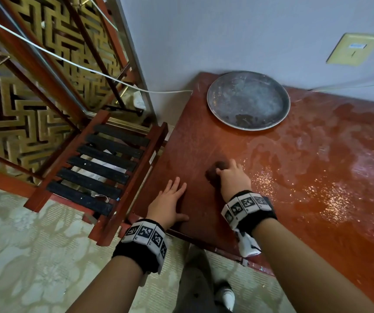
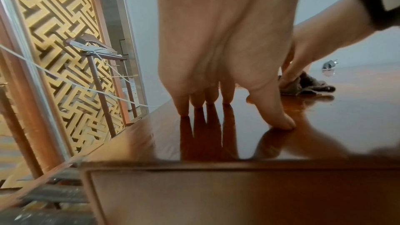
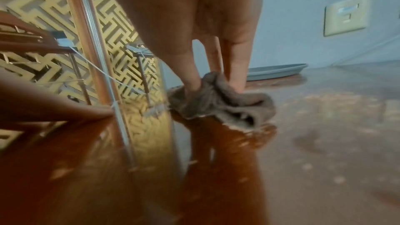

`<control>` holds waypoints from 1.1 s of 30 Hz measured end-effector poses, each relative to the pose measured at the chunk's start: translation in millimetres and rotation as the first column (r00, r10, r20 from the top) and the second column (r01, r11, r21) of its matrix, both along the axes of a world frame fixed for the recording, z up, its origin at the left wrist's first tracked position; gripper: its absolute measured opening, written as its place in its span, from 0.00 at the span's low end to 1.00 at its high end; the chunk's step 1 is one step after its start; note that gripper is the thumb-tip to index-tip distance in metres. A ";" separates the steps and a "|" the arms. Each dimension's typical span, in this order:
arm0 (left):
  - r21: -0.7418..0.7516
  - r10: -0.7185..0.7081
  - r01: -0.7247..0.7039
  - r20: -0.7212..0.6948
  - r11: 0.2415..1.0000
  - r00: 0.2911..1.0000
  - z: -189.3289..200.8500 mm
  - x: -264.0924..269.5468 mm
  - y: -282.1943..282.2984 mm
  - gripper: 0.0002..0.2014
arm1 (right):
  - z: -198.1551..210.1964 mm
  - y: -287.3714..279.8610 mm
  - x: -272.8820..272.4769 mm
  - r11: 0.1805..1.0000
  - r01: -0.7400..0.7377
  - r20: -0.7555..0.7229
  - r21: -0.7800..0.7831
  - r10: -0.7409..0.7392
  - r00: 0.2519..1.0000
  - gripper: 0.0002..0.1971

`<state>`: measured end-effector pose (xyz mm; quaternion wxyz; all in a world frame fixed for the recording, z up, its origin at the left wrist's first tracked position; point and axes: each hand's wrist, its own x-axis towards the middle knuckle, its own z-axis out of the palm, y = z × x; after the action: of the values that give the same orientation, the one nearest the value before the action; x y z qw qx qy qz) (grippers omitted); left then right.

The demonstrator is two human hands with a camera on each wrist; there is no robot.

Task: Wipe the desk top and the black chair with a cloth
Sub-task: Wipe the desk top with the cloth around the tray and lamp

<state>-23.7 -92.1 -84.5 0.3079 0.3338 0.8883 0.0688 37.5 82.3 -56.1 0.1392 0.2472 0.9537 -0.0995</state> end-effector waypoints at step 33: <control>-0.043 -0.104 0.102 -0.037 0.994 0.994 -3.9 59.5 6.8 0.48 | -10.4 -20.3 100.9 0.999 0.001 -0.089 0.048 0.003 0.996 0.25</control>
<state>35.8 -85.3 -88.4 0.3002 0.3741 0.8770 0.0281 138.4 62.0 -66.5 0.0905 0.2455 0.9612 -0.0872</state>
